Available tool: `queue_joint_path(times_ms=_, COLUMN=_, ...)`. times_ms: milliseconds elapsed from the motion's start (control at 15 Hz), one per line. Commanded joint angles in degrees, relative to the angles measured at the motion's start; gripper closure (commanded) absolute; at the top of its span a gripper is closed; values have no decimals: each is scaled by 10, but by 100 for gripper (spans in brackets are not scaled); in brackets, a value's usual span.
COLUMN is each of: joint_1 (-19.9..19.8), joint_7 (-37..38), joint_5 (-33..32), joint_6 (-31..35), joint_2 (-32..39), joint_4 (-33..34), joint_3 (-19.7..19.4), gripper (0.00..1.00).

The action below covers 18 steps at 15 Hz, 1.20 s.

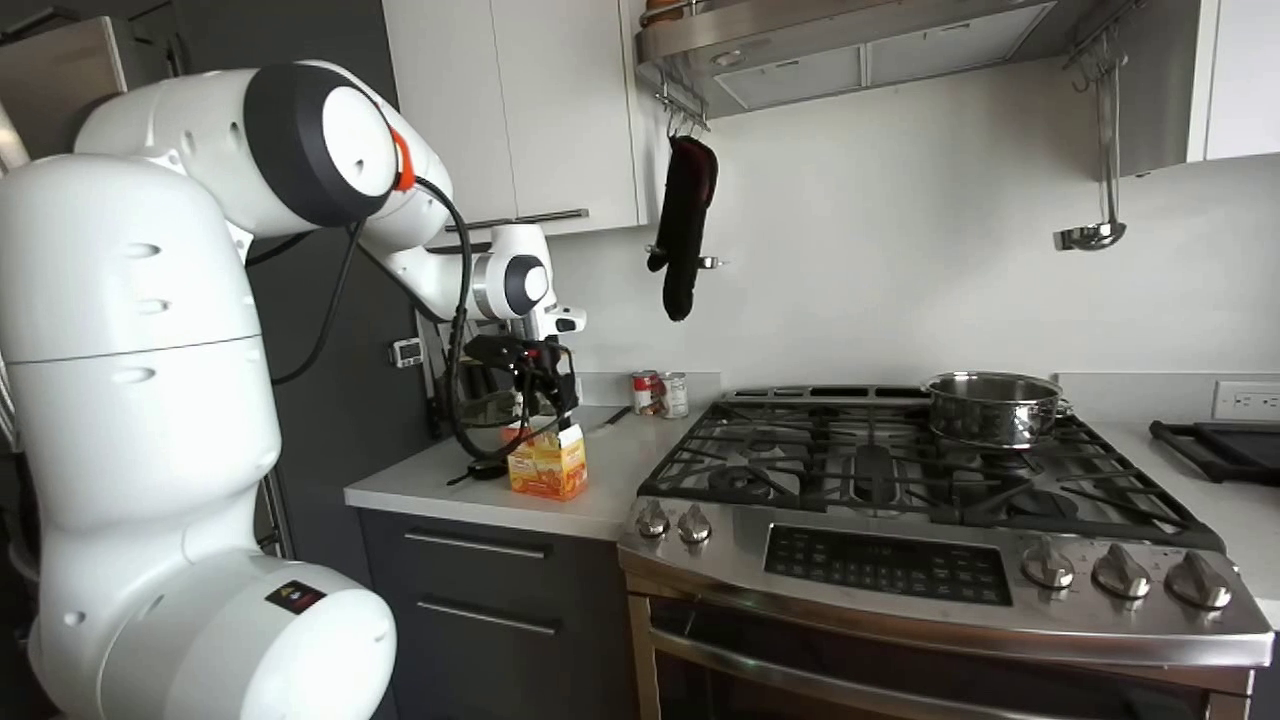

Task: Move the box forward

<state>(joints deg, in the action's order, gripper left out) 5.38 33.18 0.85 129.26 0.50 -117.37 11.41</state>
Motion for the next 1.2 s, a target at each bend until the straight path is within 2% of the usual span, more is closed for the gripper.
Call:
queue_joint_path(times_ms=0, joint_1=12, joint_7=25, joint_5=-28, joint_6=5, joint_2=32, joint_4=29, joint_3=-14, gripper=11)
queue_joint_path(times_ms=67, joint_1=13, joint_7=26, joint_5=-30, joint_6=7, joint_2=38, joint_4=35, joint_3=-17, gripper=16)
queue_joint_path(times_ms=133, joint_1=15, joint_7=26, joint_5=-36, joint_6=9, joint_2=45, joint_4=40, joint_3=-19, gripper=30)
queue_joint_path(times_ms=267, joint_1=17, joint_7=19, joint_5=-37, joint_6=16, joint_2=59, joint_4=50, joint_3=-23, gripper=48)
queue_joint_path(times_ms=533, joint_1=25, joint_7=10, joint_5=-34, joint_6=26, joint_2=81, joint_4=64, joint_3=-31, gripper=65)
queue_joint_path(times_ms=667, joint_1=29, joint_7=10, joint_5=-38, joint_6=29, joint_2=90, joint_4=68, joint_3=-35, gripper=79)
queue_joint_path(times_ms=733, joint_1=32, joint_7=17, joint_5=-48, joint_6=27, joint_2=94, joint_4=71, joint_3=-39, gripper=78)
queue_joint_path(times_ms=867, joint_1=35, joint_7=17, joint_5=-56, joint_6=25, joint_2=101, joint_4=77, joint_3=-44, gripper=95)
queue_joint_path(times_ms=933, joint_1=36, joint_7=16, joint_5=-56, joint_6=22, joint_2=102, joint_4=78, joint_3=-46, gripper=99)
queue_joint_path(times_ms=1000, joint_1=37, joint_7=17, joint_5=-57, joint_6=23, joint_2=103, joint_4=79, joint_3=-48, gripper=97)
queue_joint_path(times_ms=1133, joint_1=36, joint_7=19, joint_5=-42, joint_6=17, joint_2=99, joint_4=82, joint_3=-51, gripper=100)
